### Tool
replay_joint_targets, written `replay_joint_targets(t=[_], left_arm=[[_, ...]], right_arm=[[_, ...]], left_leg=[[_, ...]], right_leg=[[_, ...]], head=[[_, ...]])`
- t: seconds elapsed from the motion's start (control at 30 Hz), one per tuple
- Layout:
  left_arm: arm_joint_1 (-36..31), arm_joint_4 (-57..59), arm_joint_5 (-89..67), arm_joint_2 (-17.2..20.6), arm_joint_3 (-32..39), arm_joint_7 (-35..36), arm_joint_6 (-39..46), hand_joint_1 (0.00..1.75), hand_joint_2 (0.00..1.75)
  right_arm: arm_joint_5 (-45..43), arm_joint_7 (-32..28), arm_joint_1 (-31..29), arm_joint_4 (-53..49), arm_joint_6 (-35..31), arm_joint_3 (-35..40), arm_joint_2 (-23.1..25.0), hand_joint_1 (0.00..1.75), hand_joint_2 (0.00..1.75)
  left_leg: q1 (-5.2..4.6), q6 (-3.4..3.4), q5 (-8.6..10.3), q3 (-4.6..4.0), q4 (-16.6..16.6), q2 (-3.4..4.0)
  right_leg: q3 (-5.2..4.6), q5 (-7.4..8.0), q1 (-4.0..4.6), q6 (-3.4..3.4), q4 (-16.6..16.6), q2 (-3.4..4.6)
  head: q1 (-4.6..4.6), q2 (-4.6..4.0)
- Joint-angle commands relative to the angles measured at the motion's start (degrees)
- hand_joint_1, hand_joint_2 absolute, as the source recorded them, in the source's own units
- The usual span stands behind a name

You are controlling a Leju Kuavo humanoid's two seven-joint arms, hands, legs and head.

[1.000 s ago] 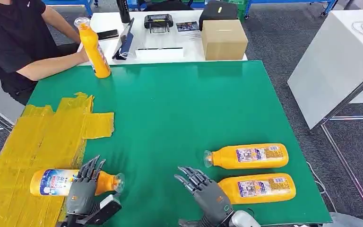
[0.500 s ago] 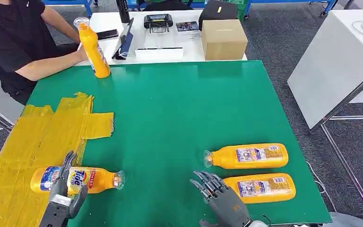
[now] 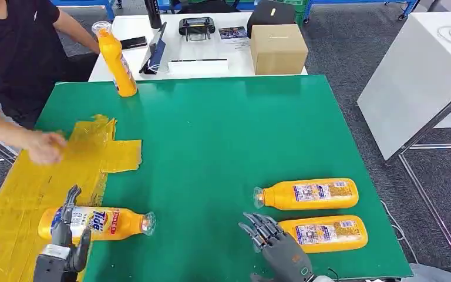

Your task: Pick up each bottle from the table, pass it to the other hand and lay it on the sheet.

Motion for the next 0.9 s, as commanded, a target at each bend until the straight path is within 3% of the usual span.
replay_joint_targets(t=[0.03,0.17,0.2,0.27,0.3,0.37,0.67,0.9], left_arm=[[2.55,-10.31,23.54,-4.44,6.28,6.59,-14.46,0.0,0.0],[5.06,-13.06,23.21,-4.44,2.89,6.98,-12.95,0.0,0.0],[5.44,-13.46,21.86,-4.44,1.39,6.81,-14.02,0.0,0.0],[5.39,-13.4,20.98,-4.44,0.09,6.74,-13.42,0.0,0.0],[5.18,-13.12,20.9,-4.44,-0.07,6.71,-13.43,0.0,0.0],[4.89,-12.67,20.79,-4.44,0.18,6.76,-13.88,0.0,0.0],[3.98,-11.34,22.1,-4.44,1.14,7.25,-15.88,0.0,0.0],[3.53,-10.91,23.23,-4.44,1.21,7.79,-16.73,0.0,0.0]], right_arm=[[1.73,6.31,4.58,-2.88,-2.23,-3.02,-3.71,0.0,1.75],[1.58,10.25,8.35,-4.91,-3.32,-6.13,-5.68,0.0,1.75],[-1.5,17.27,13.03,-6.73,-4.06,-13.45,-8.69,0.0,1.75],[-6.44,11.29,18.02,-7.3,-3.59,-23.48,-9.83,0.0,1.75],[-6.67,6.62,20.11,-7.5,0.05,-30.26,-6.6,0.0,1.75],[-5.69,1.65,21.21,-7.93,4.65,-37.0,-1.64,0.0,1.75],[-2.36,-2.47,20.95,-7.45,11.25,-42.31,3.52,0.0,1.75],[-1.6,-2.8,19.57,-6.07,12.13,-41.78,3.55,0.0,1.75]], left_leg=[[0.09,-0.02,-0.09,-0.03,0.1,0.01],[0.04,0.0,-0.08,-0.02,0.08,-0.08],[0.08,0.0,-0.1,-0.01,0.11,-0.11],[-0.04,0.05,-0.05,-0.09,0.09,-0.26],[0.0,0.06,-0.08,-0.08,0.16,-0.35],[-0.11,0.19,-0.09,-0.12,0.07,-0.38],[0.03,0.12,-0.21,0.15,0.04,-0.48],[-0.06,0.16,-0.11,0.08,0.01,-0.33]], right_leg=[[0.01,-0.03,0.09,-0.04,0.01,0.03],[0.03,-0.06,0.04,-0.02,0.0,-0.05],[0.07,-0.07,0.08,-0.03,-0.02,-0.08],[-0.01,-0.1,-0.05,0.03,0.04,-0.24],[0.04,-0.13,-0.01,0.03,0.02,-0.32],[-0.59,-0.16,-0.16,0.19,-0.01,-0.31],[0.3,-0.13,0.04,0.12,-0.25,-0.31],[-0.4,-0.05,-0.04,0.15,-0.18,-0.17]], head=[[0.0,0.0],[0.0,0.0],[0.0,0.0],[0.0,0.0],[-0.02,0.0],[-0.04,0.0],[0.0,0.0],[-0.02,0.0]])
